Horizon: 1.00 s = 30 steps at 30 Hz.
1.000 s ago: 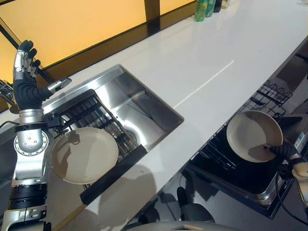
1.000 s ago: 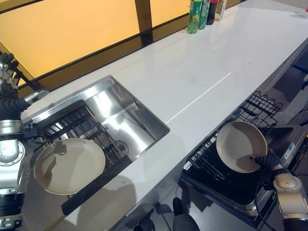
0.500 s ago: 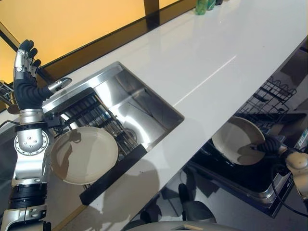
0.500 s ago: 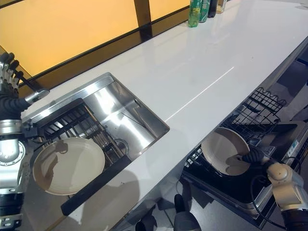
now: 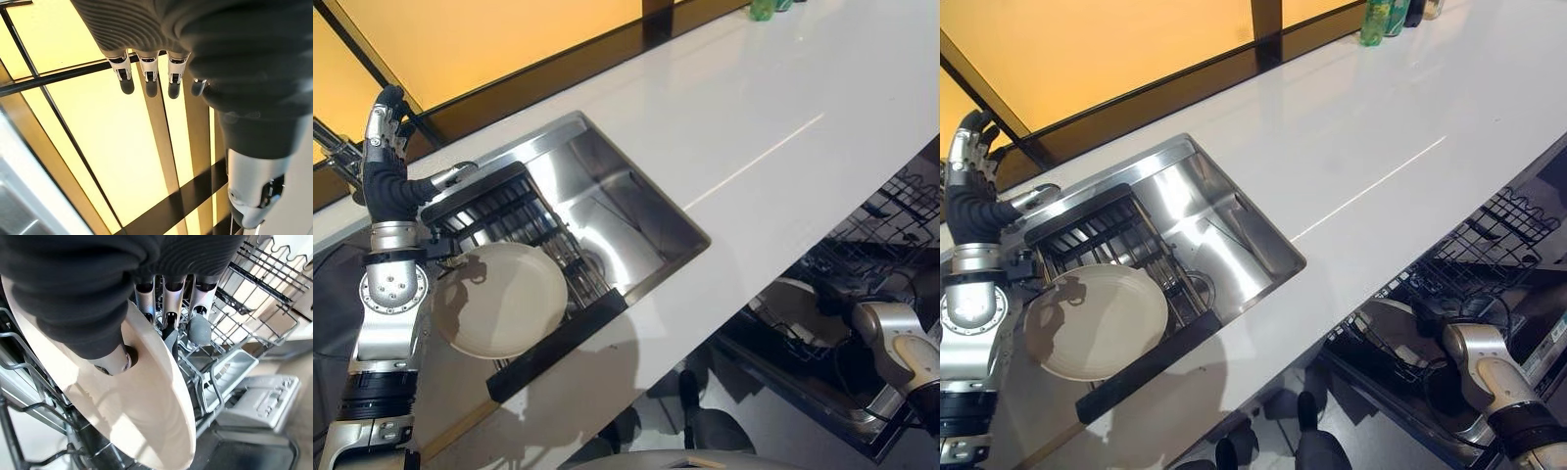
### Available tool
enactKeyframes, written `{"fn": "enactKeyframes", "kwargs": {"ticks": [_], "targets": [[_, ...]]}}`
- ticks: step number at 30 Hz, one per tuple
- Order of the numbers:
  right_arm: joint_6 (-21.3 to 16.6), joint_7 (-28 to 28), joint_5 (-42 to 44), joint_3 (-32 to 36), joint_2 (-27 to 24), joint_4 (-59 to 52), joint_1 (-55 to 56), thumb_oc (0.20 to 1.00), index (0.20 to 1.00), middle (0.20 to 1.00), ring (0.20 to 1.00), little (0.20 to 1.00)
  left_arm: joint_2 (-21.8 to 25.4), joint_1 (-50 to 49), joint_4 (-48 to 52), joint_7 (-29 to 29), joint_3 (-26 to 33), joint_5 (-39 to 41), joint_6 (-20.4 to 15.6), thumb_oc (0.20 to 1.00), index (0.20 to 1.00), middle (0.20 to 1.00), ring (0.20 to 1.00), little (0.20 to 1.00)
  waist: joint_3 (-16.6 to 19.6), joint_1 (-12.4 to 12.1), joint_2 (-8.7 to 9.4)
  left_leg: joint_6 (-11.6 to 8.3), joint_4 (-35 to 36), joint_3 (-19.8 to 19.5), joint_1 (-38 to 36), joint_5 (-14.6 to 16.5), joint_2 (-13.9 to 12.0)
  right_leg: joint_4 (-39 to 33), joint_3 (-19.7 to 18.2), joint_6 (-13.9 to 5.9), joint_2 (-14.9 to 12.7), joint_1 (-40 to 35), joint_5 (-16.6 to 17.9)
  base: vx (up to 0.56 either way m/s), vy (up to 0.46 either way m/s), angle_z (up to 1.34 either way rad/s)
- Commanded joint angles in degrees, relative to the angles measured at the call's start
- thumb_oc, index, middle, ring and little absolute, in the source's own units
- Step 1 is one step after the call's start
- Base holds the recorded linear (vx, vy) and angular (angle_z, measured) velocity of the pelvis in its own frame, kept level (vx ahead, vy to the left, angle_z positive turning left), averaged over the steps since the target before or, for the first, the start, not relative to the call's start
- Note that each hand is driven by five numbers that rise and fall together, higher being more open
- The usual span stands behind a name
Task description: Pick up plates and place into dishwasher.
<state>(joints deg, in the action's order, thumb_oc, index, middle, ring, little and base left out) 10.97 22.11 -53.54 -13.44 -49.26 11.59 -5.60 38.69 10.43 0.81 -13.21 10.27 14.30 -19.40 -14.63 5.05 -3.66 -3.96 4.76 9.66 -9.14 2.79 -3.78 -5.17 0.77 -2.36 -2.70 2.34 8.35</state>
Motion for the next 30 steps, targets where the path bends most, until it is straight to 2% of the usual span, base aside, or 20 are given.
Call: {"fn": "enactKeyframes", "kwargs": {"ticks": [1,4,8,16,19,20,21,30], "targets": [[2.09,-1.35,-3.45,-4.1,0.37,-1.31,-1.24,0.2,0.2,0.2,0.2,0.2,2.89,3.56,-0.02,-2.13,-1.15,-1.07,-1.73,1.0,1.0,1.0,1.0,1.0,2.34,0.21,0.88,-1.04,-0.71,-4.59,9.27,-6.0,-1.52,8.01,1.21,-4.46,-4.65,-0.7,-8.72,-0.05,0.043,0.02],[2.73,-0.42,-2.22,-5.33,1.89,-2.19,0.32,0.2,0.2,0.2,0.2,0.2,2.54,3.66,0.55,-2.33,-1.1,-1.37,-1.59,1.0,1.0,1.0,1.0,1.0,2.19,0.36,0.84,-0.96,-0.67,-4.53,9.26,-5.85,-1.4,8.26,1.21,-4.47,-4.73,-0.55,-8.94,-0.04,0.03,0.05],[2.8,-2.08,0.01,-7.15,3.06,-0.69,0.53,0.2,0.2,0.2,0.2,0.2,3.01,5.12,-0.32,-2.61,-1.82,-1.09,-1.41,1.0,1.0,1.0,1.0,1.0,2.43,0.44,0.75,-0.99,-0.69,-4.3,9.12,-5.75,-1.41,8.38,1.44,-4.54,-4.92,-0.69,-9.07,-0.01,0.007,0.02],[2.41,-2.59,1.97,-6.51,4.6,-0.49,2.9,0.2,0.2,0.2,0.2,0.2,2.96,4.02,-0.69,-1.1,-0.91,0.04,-1.17,1.0,1.0,1.0,1.0,1.0,4.42,0.18,1.02,-1.06,-0.54,-3.88,7.66,-5.18,-1.51,7.93,2.27,-4.99,-5.15,-2.23,-9.22,0.03,0.003,0.02],[2.61,-4.63,3.27,-5.65,5.2,-0.52,3.98,0.2,0.2,0.2,0.2,0.2,2.84,3.6,-0.7,-0.8,-0.69,0.12,-1.06,1.0,1.0,1.0,1.0,1.0,5.3,0.17,1.29,-1.08,-0.46,-3.81,6.94,-4.89,-1.6,7.47,2.53,-5.14,-5.22,-3.06,-9.17,0.05,0.006,0.03],[2.5,-5.62,3.7,-5.11,5.54,-0.68,4.22,0.815,0.815,0.815,0.815,0.815,2.81,3.36,-0.77,-0.83,-0.6,0.12,-1.17,1.0,1.0,1.0,1.0,1.0,5.61,0.18,1.38,-1.04,-0.43,-3.81,6.73,-4.77,-1.59,7.31,2.59,-5.17,-5.17,-3.35,-9.2,0.03,0.009,0.04],[2.18,-6.4,4.0,-4.49,5.77,-0.77,4.37,1.0,1.0,1.0,1.0,1.0,2.75,3.11,-0.87,-0.75,-0.42,0.17,-1.32,1.0,1.0,1.0,1.0,1.0,5.9,0.19,1.49,-1.02,-0.37,-3.79,6.48,-4.65,-1.61,7.19,2.68,-5.2,-5.14,-3.6,-9.21,0.03,0.01,0.05],[4.31,-9.13,5.45,1.2,7.13,-2.4,6.18,1.0,1.0,1.0,1.0,1.0,1.37,-0.3,-0.76,0.37,1.71,0.22,-2.74,1.0,1.0,1.0,1.0,1.0,8.21,0.1,2.62,-0.95,-0.07,-3.39,4.32,-3.72,-1.82,6.09,3.31,-5.5,-4.85,-5.93,-9.27,0.03,0.012,0.01]]}}
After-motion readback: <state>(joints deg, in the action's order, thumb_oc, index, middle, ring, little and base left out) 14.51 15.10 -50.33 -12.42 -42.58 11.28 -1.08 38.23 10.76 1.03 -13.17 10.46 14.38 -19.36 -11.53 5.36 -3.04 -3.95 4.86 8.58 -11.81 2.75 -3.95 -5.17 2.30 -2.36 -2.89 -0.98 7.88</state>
